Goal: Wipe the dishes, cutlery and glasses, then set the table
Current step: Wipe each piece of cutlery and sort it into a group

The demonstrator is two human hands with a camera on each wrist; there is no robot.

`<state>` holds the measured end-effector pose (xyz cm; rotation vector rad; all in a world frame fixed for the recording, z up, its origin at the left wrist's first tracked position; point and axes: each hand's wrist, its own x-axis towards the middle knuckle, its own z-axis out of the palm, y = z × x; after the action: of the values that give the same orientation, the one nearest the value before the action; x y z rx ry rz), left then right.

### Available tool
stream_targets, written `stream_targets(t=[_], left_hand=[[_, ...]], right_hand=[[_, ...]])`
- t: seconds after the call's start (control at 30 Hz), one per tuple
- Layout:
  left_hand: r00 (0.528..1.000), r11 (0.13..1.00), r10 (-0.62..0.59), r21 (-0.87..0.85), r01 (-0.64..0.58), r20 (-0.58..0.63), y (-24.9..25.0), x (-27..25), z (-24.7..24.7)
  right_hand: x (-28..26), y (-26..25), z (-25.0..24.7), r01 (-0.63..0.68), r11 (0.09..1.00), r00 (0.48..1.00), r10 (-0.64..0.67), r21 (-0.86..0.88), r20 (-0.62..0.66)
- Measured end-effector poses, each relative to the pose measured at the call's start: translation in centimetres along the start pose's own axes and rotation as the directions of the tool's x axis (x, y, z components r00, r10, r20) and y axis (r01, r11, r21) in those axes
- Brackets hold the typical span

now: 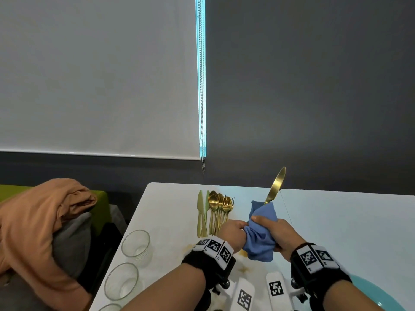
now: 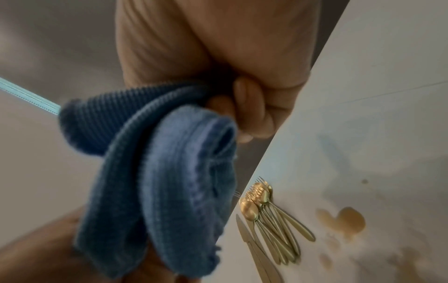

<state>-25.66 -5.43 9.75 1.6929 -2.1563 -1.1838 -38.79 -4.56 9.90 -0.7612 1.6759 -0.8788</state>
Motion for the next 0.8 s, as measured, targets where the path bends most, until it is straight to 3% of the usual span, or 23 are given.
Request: stream_targets(t=[0.1, 0.2, 0.27, 0.4, 0.47, 0.6, 0.7, 0.8], left_hand=[[0.999, 0.999, 0.03, 0.036, -0.03, 0.015, -0.1, 0.2, -0.1], [0.996, 0.992, -0.051, -0.11, 0.059, 0.074, 0.5, 0.0, -0.4], [0.994, 0.998, -0.045, 0.038, 0.041, 0.101, 0.9, -0.6, -1.1], [0.979, 0.986, -0.08, 0.157, 0.051, 0.187, 0.5, -0.1, -1.7], [0.986, 0.993, -0.111, 0.041, 0.106, 0.126, -0.6, 0.7, -1.5], [0.961, 0.973, -0.18, -0.182, 0.143, -0.207, -1.7, 2.4, -2.6], [0.957, 0.935, -0.147, -0.349, 0.053, -0.249, -0.8, 3.4, -3.1], [0.98, 0.904, -0.113, -0.426, 0.034, -0.161, -0.5, 4.6, -3.1]], right_hand=[[0.7, -0.1, -0.1, 0.025, 1.0, 0.999, -0.024, 0.013, -0.038], [1.2, -0.2, -0.3, 0.031, 0.994, 0.998, -0.025, 0.105, -0.055], [1.6, -0.2, -0.4, 0.014, 0.988, 0.998, -0.005, 0.153, -0.058], [2.0, 0.3, 0.0, -0.006, 0.996, 0.999, 0.01, 0.091, -0.047], [2.0, 0.5, 0.0, -0.015, 0.999, 0.999, 0.016, 0.045, -0.028], [2.5, 0.7, -0.2, -0.025, 0.994, 0.998, 0.031, -0.11, 0.048], [2.8, 0.2, 0.4, -0.019, 0.968, 0.993, 0.047, -0.251, 0.108], [3.3, -0.4, 1.2, 0.014, 0.943, 0.987, 0.04, -0.333, 0.153]])
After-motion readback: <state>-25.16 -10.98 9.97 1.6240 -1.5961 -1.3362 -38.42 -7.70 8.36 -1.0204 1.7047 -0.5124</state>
